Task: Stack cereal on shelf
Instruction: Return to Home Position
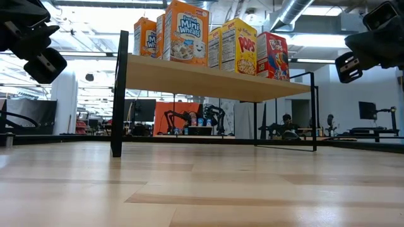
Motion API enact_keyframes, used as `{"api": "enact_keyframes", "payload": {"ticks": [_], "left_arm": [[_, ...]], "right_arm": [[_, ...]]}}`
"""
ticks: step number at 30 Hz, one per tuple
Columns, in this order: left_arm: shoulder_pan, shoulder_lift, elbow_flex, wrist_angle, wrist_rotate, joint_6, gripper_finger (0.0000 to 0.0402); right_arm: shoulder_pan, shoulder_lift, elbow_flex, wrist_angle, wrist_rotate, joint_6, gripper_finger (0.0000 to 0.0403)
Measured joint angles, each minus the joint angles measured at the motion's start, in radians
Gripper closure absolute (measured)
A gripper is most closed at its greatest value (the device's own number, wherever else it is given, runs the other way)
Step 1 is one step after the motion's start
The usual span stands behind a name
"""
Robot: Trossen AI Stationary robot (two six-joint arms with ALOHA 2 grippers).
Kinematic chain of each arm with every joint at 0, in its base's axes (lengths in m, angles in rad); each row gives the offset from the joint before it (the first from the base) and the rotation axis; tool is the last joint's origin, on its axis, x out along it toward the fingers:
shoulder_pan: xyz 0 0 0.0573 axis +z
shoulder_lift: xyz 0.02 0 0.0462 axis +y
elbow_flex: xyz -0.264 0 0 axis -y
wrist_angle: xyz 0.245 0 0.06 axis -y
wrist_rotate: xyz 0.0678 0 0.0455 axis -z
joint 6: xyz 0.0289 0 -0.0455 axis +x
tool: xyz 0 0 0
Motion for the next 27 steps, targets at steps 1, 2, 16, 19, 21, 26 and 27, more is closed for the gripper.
{"api": "enact_keyframes", "payload": {"ticks": [1,2,16,19,21,26,27], "left_arm": [[0.0,0.0,0.0,0.0,0.0,0.0,0.0326],[0.0,0.0,0.0,0.0,0.0,0.0,0.0326],[0.0,0.0,0.0,0.0,0.0,0.0,0.0326],[0.0,0.0,0.0,0.0,0.0,0.0,0.0326],[0.0,0.0,0.0,0.0,0.0,0.0,0.0326],[0.0,0.0,0.0,0.0,0.0,0.0,0.0326],[0.0,0.0,0.0,0.0,0.0,0.0,0.0326]], "right_arm": [[0.0,0.0,0.0,0.0,0.0,0.0,0.0375],[0.0,0.0,0.0,0.0,0.0,0.0,0.0375],[0.0,0.0,0.0,0.0,0.0,0.0,0.036],[0.0,0.0,0.0,0.0,-0.001,0.0,0.0361],[0.0,0.0,0.0,0.0,-0.001,0.0,0.0362],[0.0,0.0,0.0,0.0,-0.001,0.0,0.0367],[0.0,0.0,0.0,-0.001,-0.001,0.0,0.0368]]}}
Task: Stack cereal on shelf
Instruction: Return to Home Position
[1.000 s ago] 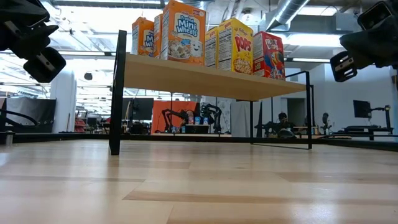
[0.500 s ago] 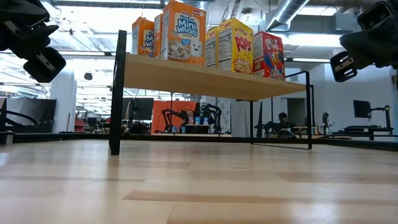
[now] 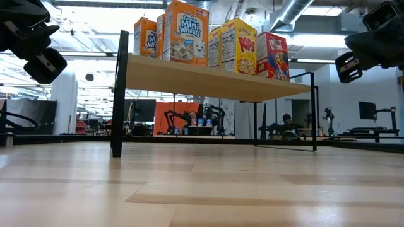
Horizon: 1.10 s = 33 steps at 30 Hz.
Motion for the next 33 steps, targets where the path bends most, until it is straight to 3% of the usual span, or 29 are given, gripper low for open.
{"api": "enact_keyframes", "payload": {"ticks": [33], "left_arm": [[0.0,0.0,0.0,0.0,0.0,0.0,0.0326]], "right_arm": [[0.0,0.0,0.0,0.0,0.0,0.0,0.0365]]}}
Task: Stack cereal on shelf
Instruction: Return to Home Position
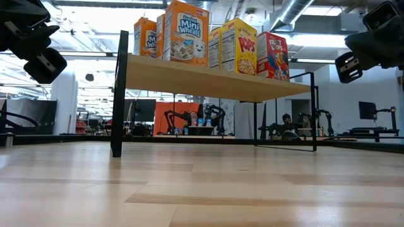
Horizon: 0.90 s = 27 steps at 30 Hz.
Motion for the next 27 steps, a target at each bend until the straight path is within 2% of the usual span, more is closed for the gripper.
{"api": "enact_keyframes", "payload": {"ticks": [15,27], "left_arm": [[0.0,0.0,0.0,0.0,0.0,0.0,0.0326],[0.0,0.0,0.0,0.0,0.0,0.0,0.0326]], "right_arm": [[0.0,0.0,0.0,0.0,0.0,0.0,0.0375],[0.0,0.0,0.0,0.0,0.0,0.0,0.036]]}}
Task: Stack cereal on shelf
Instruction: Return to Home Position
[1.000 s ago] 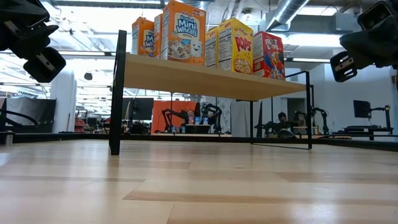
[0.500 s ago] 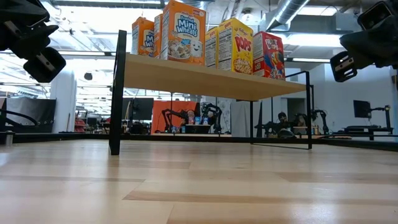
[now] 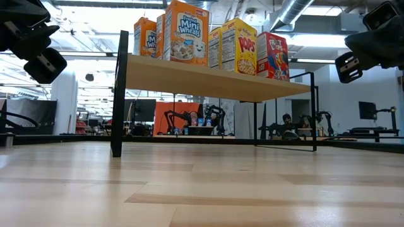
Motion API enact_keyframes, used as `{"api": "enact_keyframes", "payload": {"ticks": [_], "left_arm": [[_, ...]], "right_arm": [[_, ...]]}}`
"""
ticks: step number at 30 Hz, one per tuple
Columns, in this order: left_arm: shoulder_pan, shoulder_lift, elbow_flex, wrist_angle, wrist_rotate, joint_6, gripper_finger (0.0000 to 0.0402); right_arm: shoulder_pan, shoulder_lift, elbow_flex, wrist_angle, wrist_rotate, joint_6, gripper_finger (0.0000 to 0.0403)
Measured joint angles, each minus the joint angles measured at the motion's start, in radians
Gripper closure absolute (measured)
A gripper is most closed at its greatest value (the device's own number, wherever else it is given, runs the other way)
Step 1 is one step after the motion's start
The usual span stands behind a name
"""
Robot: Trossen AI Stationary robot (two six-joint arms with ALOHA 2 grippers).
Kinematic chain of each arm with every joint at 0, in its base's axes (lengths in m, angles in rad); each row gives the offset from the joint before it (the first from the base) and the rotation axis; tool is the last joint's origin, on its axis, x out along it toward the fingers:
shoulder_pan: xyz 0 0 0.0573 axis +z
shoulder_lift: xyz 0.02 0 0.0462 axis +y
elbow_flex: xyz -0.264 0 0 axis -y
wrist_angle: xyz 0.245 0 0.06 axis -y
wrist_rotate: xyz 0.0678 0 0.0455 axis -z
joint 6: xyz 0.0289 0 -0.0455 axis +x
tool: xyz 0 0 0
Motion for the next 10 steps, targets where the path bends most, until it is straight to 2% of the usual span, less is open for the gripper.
{"api": "enact_keyframes", "payload": {"ticks": [10], "left_arm": [[0.0,0.0,0.0,0.0,0.0,0.0,0.0326]], "right_arm": [[0.0,0.0,0.0,0.0,0.0,0.0,0.0365]]}}
